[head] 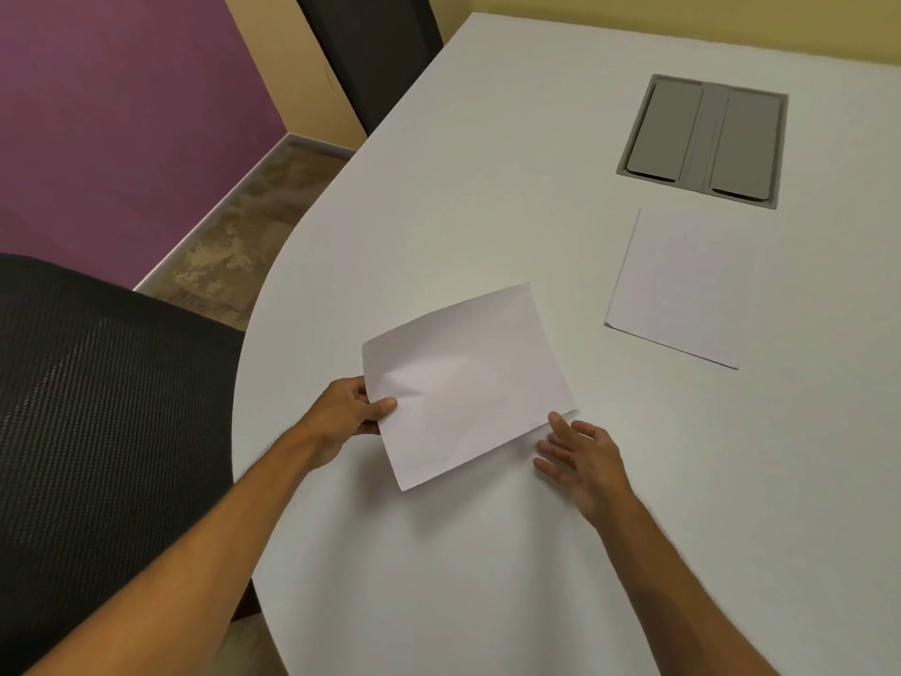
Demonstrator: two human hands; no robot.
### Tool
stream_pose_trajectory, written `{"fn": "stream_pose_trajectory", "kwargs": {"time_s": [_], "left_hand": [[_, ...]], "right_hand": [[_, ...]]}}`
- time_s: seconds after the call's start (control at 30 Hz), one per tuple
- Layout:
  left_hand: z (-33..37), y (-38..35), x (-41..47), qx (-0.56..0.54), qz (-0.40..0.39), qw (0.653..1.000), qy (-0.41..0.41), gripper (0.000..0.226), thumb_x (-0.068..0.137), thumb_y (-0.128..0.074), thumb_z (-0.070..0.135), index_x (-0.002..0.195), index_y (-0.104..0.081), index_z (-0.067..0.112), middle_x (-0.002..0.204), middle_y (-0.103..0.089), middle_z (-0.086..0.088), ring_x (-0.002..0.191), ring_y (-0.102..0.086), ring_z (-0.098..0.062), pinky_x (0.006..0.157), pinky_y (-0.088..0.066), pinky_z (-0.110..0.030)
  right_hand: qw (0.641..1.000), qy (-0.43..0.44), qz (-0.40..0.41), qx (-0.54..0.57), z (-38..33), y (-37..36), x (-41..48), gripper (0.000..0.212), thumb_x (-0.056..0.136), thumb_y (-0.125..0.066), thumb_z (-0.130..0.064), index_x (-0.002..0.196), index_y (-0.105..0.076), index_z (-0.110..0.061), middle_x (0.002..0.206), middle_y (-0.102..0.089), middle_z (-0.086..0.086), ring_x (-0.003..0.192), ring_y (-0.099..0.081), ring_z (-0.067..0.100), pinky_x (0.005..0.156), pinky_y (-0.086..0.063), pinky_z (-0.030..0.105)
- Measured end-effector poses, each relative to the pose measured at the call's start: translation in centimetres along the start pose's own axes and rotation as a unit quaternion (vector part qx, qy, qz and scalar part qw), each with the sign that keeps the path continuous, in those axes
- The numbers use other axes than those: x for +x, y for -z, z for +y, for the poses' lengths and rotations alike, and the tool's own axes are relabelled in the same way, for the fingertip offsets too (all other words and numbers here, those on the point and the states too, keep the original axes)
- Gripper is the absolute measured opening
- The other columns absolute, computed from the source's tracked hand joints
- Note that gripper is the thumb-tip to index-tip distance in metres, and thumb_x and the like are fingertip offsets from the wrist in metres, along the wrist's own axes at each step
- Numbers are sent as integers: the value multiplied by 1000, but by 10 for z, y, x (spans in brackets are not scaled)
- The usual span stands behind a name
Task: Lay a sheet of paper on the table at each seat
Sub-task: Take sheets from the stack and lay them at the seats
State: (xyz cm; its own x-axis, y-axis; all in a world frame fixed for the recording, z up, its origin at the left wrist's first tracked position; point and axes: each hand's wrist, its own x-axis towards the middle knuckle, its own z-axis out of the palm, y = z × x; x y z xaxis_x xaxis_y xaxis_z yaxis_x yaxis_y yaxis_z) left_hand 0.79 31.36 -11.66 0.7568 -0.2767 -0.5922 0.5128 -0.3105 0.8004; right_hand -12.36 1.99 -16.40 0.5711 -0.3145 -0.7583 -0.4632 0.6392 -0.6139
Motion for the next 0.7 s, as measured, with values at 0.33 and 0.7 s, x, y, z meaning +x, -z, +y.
{"fn": "stream_pose_trajectory", "kwargs": {"time_s": [0.33, 0.7], "left_hand": [[-20, 68, -2, 21, -45, 998, 49, 28, 92, -69, 13, 119, -66, 19, 111, -77, 0, 101, -74, -21, 75, -61, -29], [-53, 87, 16, 46, 222, 971, 75, 15, 81, -80, 4, 88, -70, 13, 89, -75, -7, 77, -73, -21, 64, -58, -24]], "right_hand": [[998, 40, 51, -6, 16, -36, 5, 28, 87, -70, 1, 112, -65, -10, 98, -72, 7, 82, -69, 21, 61, -56, 30], [942, 152, 120, -275, 38, -76, 27, 12, 81, -75, -15, 93, -73, -18, 89, -75, 5, 85, -70, 28, 79, -58, 40]]}}
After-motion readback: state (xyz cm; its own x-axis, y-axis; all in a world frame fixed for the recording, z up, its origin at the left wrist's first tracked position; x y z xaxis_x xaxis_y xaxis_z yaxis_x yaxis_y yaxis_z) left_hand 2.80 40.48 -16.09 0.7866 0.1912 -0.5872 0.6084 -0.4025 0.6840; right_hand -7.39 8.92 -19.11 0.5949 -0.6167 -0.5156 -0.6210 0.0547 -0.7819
